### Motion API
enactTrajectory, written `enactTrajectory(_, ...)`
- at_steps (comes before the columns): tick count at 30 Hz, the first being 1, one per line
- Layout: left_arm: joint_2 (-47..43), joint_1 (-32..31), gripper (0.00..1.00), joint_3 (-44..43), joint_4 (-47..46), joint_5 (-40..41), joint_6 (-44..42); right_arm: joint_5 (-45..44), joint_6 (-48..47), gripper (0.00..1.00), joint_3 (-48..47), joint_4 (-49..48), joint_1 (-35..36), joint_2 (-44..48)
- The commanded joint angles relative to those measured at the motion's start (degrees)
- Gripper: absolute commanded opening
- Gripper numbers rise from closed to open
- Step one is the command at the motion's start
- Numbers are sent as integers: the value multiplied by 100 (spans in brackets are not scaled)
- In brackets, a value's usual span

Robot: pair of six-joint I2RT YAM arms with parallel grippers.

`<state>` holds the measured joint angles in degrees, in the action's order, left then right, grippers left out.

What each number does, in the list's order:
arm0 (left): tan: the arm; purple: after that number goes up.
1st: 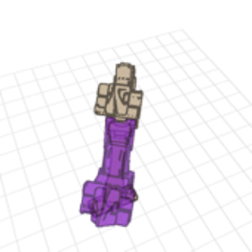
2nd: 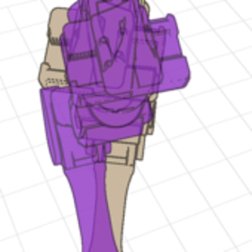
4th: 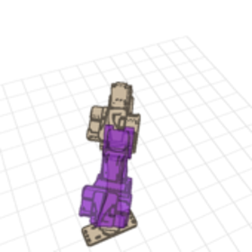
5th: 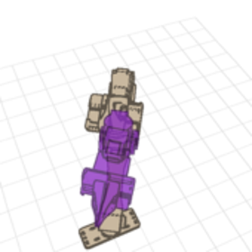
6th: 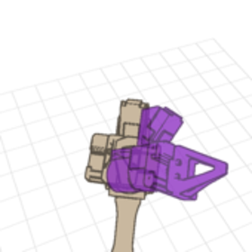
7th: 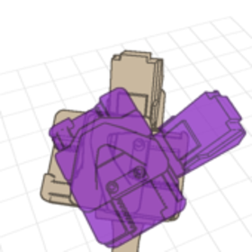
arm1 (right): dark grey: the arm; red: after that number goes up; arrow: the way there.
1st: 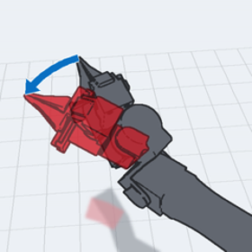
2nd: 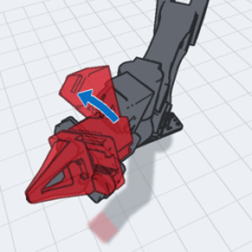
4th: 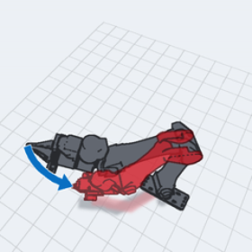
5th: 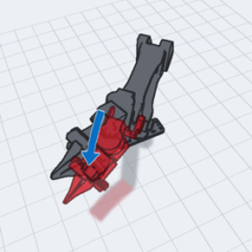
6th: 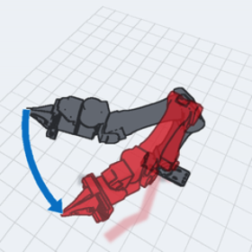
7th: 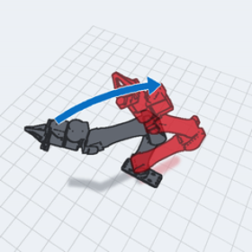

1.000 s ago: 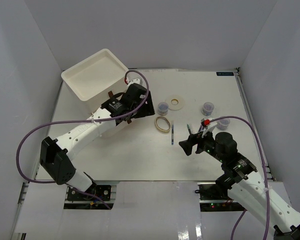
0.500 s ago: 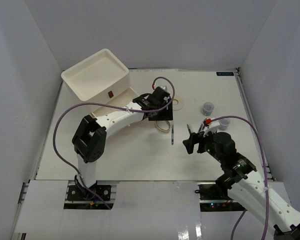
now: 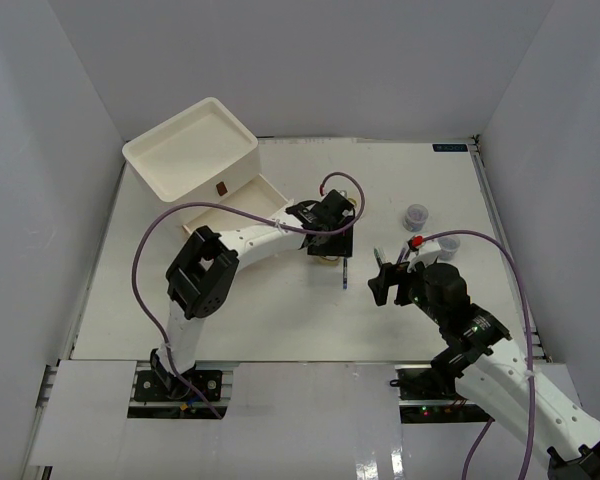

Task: Sort the stationery into containers
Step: Pick up the stationery from the center of the board.

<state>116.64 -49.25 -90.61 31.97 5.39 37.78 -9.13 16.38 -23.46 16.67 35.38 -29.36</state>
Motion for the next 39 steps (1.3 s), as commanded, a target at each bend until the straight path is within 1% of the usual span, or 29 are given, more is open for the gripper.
enactTrajectory(1, 34, -23, 72, -177, -59, 147, -130, -133, 67, 96, -106, -84, 13, 10)
enactTrajectory(4, 96, -49, 72, -177, -76, 173, -262, -107, 76, 96, -80, -93, 13, 18)
enactTrajectory(13, 8, -93, 71, -10, -445, 226, -1500, 34, 58, 96, -9, -93, 13, 19)
enactTrajectory(14, -18, -93, 71, 8, -507, 191, -1754, 51, 67, 96, -9, -93, 13, 27)
enactTrajectory(18, -89, -102, 71, 78, -551, 77, -2273, 78, 49, 96, 26, -93, 13, 36)
enactTrajectory(25, -176, -84, 69, 280, -568, -370, -3038, 148, 49, 96, 26, -93, 13, 19)
enactTrajectory(29, -203, -84, 68, 421, -569, -530, -3356, 157, 49, 96, 35, -85, 13, 45)
enactTrajectory(30, -194, -76, 68, 456, -569, -713, -3408, 157, 49, 96, 44, -85, 22, 54)
enactTrajectory(33, -133, -58, 66, 491, -560, -715, -3532, 183, 67, 96, 44, -85, 13, 54)
enactTrajectory(39, -106, -40, 59, 535, -560, -741, -3646, 192, 76, 96, 44, -85, 13, 71)
